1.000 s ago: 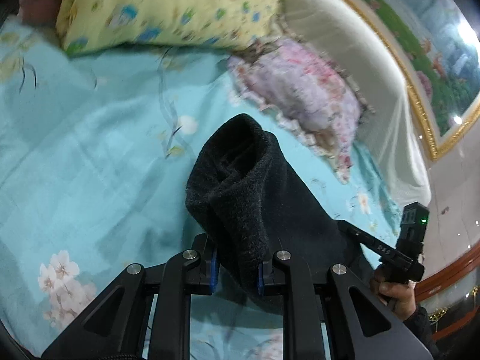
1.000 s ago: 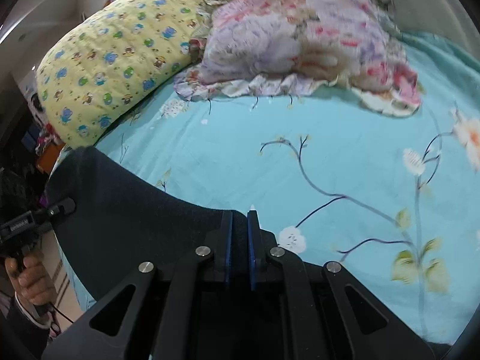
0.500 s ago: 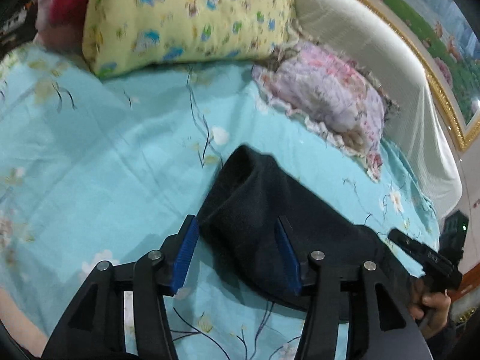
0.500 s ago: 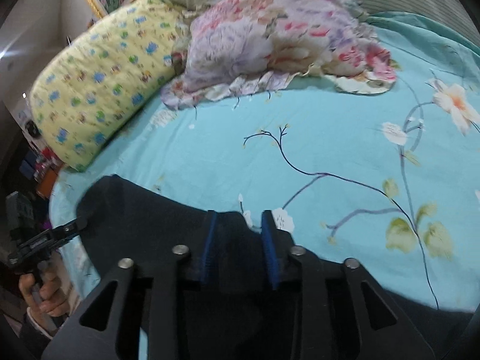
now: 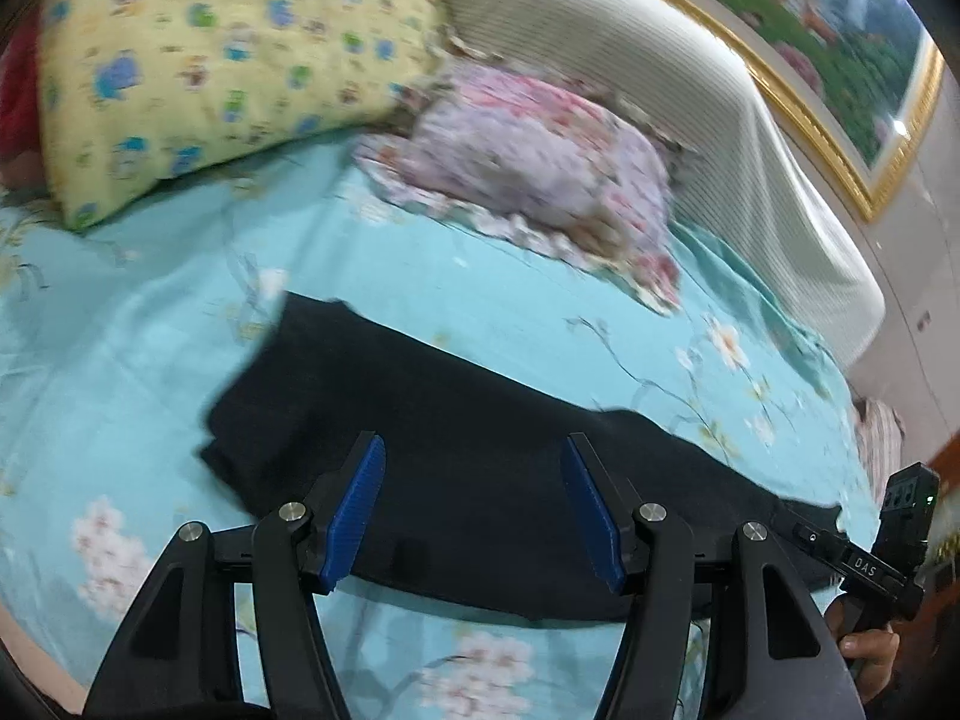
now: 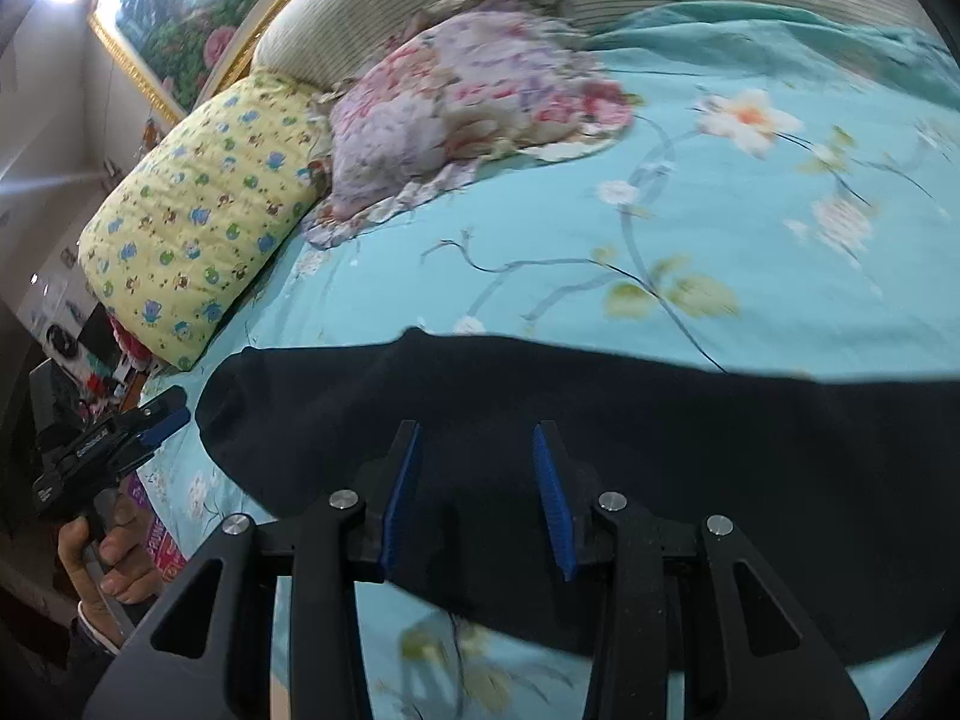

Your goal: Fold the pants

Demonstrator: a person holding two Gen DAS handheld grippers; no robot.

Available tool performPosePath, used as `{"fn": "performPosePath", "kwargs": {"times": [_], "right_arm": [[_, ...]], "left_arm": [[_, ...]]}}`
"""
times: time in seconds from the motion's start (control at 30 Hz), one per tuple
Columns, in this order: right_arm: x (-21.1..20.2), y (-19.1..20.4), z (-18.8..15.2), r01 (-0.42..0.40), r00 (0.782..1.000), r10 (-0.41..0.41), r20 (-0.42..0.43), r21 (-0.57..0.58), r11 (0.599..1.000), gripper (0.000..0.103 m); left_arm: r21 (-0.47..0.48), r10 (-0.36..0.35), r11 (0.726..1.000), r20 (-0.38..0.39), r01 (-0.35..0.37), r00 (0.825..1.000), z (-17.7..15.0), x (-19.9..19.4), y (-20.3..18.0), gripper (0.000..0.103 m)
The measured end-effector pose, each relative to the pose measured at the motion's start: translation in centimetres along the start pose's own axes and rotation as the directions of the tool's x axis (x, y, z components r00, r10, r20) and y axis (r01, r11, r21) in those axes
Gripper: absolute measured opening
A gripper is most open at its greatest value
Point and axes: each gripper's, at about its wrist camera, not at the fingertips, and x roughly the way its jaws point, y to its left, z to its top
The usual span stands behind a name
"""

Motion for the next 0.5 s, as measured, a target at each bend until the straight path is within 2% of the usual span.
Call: {"fn": "performPosePath", "kwargs": {"times": [0.13, 0.3, 0.37, 0.5], "right_arm": [[-2.1, -1.5, -1.6, 0.030, 0.999, -0.031, 0.017, 0.038, 0.999, 0.042], [-5.1, -3.5, -3.4, 0.062, 0.995, -0.071, 0.077, 0.109, 0.992, 0.042], [-6.1, -4.3, -4.2, 0.072, 0.991, -0.086, 0.098, 0.138, 0.988, 0.047], [-7.9, -5.8, -5.9, 0.095, 0.984, -0.120, 0.129, 0.186, 0.978, 0.049]], "left_arm": [[0.055, -0.041, 0.998, -0.037, 0.043, 0.998, -0.8, 1.2, -3.1, 0.063], [0.129, -0.074, 0.988, -0.079, 0.083, 0.994, -1.8, 2.3, -6.9, 0.068], [0.158, -0.088, 0.982, -0.098, 0.103, 0.991, -2.1, 2.7, -8.3, 0.068], [0.216, -0.106, 0.967, -0.133, 0.134, 0.985, -2.8, 3.8, -11.2, 0.069]]}}
